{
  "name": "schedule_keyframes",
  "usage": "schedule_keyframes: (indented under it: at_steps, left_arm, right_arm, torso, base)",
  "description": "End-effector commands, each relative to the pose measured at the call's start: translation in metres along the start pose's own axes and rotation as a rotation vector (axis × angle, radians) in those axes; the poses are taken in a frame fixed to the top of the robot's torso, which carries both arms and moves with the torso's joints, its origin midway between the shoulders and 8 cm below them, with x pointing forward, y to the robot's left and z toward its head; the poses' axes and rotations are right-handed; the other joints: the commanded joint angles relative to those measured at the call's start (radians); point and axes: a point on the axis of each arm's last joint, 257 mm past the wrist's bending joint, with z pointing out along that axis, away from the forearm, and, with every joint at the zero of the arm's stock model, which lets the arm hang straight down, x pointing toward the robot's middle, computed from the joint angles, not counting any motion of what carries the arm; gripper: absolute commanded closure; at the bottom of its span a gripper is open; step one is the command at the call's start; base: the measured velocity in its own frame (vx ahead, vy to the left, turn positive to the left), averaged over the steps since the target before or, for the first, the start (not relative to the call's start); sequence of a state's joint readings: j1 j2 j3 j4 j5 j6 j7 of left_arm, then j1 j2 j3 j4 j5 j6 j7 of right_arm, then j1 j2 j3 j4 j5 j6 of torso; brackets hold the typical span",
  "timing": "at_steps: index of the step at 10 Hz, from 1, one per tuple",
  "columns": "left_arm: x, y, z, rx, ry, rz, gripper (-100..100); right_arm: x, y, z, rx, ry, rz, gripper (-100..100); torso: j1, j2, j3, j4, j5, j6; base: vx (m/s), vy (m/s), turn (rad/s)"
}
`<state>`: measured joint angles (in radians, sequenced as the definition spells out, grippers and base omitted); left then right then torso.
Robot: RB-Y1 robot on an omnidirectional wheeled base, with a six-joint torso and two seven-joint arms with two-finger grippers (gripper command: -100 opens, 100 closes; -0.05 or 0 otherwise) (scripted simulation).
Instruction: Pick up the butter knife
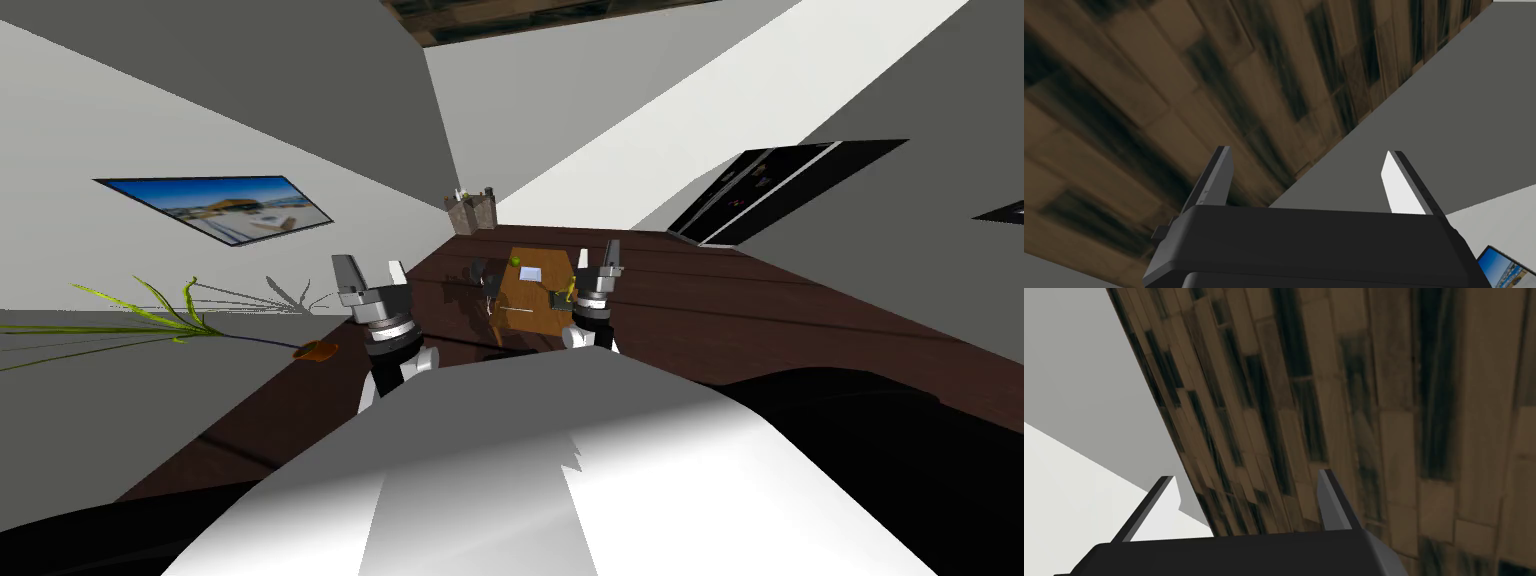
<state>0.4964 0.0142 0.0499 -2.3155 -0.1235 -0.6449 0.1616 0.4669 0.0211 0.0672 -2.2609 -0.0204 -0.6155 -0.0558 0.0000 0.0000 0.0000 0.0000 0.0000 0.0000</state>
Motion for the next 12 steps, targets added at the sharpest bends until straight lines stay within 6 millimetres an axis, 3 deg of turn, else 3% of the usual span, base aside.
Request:
schedule_keyframes:
  at_steps: [1, 8, 12]
  left_arm:
    - [0.0, 0.0, 0.0, 0.0, 0.0, 0.0, 0]
    - [0.0, 0.0, 0.0, 0.0, 0.0, 0.0, 0]
    - [0.0, 0.0, 0.0, 0.0, 0.0, 0.0, 0]
  right_arm:
    - [0.007, -0.004, 0.001, 0.003, 0.044, -0.012, -100]
    - [0.059, -0.05, 0.008, -0.005, 0.314, -0.12, -100]
    - [0.076, -0.076, 0.009, -0.001, 0.399, -0.17, -100]
  torso:
    - [0.0, 0.0, 0.0, 0.0, 0.0, 0.0]
    - [0.0, 0.007, 0.004, 0.002, 0.0, 0.0]
    - [-0.001, 0.004, 0.003, 0.001, 0.0, 0.0]
  base:
    - [-0.044, 0.006, 0.039]
    - [-0.121, 0.007, 0.127]
    - [-0.072, -0.004, 0.099]
